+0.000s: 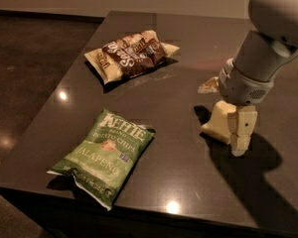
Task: Pick sponge
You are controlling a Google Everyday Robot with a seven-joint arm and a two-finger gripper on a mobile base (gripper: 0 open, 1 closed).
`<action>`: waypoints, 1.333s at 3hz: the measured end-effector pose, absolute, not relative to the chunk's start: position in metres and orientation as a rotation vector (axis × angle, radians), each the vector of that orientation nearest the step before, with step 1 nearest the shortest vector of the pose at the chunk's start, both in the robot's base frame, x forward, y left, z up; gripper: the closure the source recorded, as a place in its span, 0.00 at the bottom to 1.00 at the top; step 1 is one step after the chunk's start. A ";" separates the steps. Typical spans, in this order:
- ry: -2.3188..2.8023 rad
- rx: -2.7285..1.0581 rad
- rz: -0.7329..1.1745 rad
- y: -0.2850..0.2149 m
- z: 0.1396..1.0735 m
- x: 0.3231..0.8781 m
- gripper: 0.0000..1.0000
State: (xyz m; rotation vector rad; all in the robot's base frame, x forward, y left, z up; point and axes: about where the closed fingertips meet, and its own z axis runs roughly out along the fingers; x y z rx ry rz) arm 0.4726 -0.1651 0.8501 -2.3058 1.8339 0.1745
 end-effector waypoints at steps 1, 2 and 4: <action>1.816 -2.339 0.181 -0.162 0.842 0.471 0.15; 1.811 -2.352 0.179 -0.163 0.838 0.472 0.46; 1.805 -2.328 0.184 -0.161 0.859 0.475 0.92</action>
Offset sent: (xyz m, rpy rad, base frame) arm -0.0013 0.0006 -0.0177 -0.0220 0.0291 0.0394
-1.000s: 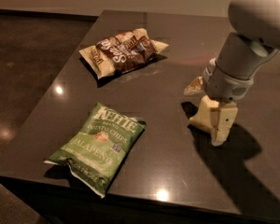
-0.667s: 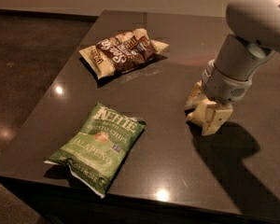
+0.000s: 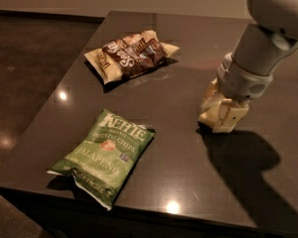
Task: Pick sponge
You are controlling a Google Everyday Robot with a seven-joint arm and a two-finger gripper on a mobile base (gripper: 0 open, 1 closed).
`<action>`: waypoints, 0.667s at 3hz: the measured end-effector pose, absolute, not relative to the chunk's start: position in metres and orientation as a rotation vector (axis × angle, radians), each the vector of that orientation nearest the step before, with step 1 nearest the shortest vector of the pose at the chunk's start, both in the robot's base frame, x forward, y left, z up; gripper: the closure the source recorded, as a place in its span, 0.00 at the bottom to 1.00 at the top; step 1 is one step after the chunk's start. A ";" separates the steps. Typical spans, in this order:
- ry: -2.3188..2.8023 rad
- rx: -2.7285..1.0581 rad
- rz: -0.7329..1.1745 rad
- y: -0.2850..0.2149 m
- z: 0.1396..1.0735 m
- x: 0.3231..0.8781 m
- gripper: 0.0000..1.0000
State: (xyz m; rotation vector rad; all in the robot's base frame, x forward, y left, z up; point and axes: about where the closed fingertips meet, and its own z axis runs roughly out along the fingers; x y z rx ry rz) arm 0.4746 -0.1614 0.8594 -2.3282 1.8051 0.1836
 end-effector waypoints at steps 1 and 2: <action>1.781 -2.270 0.217 -0.156 0.902 0.482 1.00; 1.758 -2.239 0.232 -0.152 0.925 0.488 1.00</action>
Offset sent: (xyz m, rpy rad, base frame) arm 0.0116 0.0097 0.0917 0.1315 -0.0021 -0.0091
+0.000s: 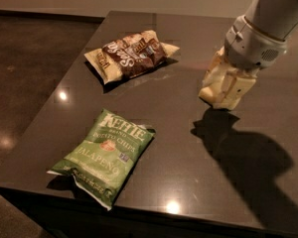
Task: Pick sponge
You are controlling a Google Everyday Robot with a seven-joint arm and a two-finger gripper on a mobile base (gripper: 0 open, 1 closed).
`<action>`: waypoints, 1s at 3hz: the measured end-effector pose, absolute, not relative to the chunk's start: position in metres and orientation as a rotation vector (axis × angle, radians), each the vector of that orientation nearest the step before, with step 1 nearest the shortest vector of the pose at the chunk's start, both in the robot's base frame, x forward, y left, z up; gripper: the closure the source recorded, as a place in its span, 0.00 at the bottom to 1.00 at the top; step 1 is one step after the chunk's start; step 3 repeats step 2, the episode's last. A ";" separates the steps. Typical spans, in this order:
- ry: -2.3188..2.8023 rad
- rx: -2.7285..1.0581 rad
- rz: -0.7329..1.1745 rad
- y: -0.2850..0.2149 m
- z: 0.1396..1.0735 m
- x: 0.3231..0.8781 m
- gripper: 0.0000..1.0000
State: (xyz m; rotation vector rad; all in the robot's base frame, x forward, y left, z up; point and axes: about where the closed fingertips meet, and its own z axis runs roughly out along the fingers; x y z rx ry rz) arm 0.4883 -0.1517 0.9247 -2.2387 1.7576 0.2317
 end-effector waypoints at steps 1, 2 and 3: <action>1.719 -2.192 0.217 -0.144 0.948 0.498 1.00; 1.719 -2.192 0.217 -0.144 0.948 0.498 1.00; 1.719 -2.192 0.217 -0.144 0.948 0.498 1.00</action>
Offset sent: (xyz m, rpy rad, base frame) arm 0.0041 0.0045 0.0182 0.0306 -0.0171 0.0006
